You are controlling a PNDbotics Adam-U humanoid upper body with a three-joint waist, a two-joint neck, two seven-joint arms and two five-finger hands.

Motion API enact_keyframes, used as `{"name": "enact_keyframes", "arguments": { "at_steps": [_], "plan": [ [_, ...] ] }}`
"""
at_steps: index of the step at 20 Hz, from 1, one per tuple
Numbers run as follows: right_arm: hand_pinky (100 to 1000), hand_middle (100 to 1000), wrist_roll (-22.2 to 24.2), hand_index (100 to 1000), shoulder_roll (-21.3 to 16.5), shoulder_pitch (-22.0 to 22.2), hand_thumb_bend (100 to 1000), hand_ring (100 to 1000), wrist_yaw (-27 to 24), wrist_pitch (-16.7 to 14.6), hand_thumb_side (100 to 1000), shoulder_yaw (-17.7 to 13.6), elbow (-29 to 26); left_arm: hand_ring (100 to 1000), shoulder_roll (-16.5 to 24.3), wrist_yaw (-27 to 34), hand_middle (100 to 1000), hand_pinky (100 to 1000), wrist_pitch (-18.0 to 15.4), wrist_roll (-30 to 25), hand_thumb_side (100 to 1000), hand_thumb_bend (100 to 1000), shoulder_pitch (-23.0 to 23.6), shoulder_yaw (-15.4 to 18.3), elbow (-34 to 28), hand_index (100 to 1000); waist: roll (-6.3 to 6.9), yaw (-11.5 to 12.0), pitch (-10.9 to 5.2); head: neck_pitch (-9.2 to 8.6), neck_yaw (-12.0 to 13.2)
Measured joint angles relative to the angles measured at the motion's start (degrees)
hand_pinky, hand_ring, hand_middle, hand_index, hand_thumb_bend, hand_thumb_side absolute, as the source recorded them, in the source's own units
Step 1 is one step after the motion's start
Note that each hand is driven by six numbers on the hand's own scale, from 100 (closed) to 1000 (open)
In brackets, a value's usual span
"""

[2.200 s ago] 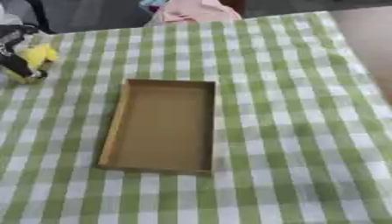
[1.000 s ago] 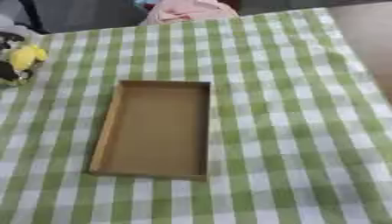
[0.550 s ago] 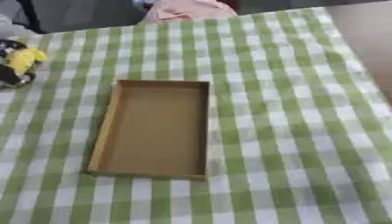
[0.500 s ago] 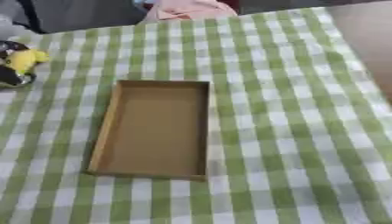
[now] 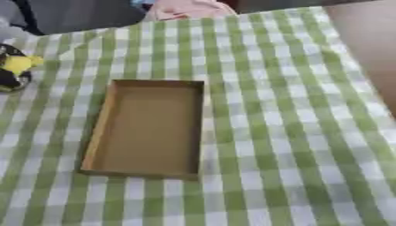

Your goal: Pick up objects on the table and place them in the box.

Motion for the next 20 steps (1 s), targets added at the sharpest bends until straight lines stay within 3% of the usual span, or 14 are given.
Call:
{"name": "enact_keyframes", "arguments": {
  "at_steps": [7,9,12,15,20],
  "plan": [
    [772,587,0.44,847,0.13,0.06,100,679,0.0,0.43,892,0.04,0.0,590,-0.01,1.0,728,242,-0.52,-0.57,100,259,-0.04,0.43,-0.36,816,0.25,0.18,-0.42,0.24,-0.08],
    [772,587,0.54,847,0.13,0.08,100,679,-0.01,0.54,891,0.05,0.0,615,-0.01,1.85,753,286,-0.68,-1.66,150,266,-0.06,0.74,-0.61,839,0.34,0.26,-0.86,0.5,-0.1],
    [772,587,0.68,847,0.13,0.21,100,680,-0.02,0.67,891,0.05,0.0,624,-0.01,3.16,768,302,-0.92,-3.67,157,248,-0.11,1.03,-1.14,852,0.35,0.27,-1.05,0.54,-0.11],
    [773,587,0.78,847,0.13,0.22,100,680,-0.02,0.77,890,0.05,0.0,612,-0.01,4.33,759,282,-0.96,-5.36,100,214,-0.13,1.29,-1.71,843,0.37,0.27,-1.29,0.54,-0.19],
    [773,586,0.89,847,0.13,0.22,100,681,-0.02,0.93,891,0.05,0.0,547,-0.01,5.05,670,171,-0.64,-6.73,100,213,-0.2,1.6,-2.22,764,0.44,0.26,-1.42,0.54,-0.29]
  ]
}}
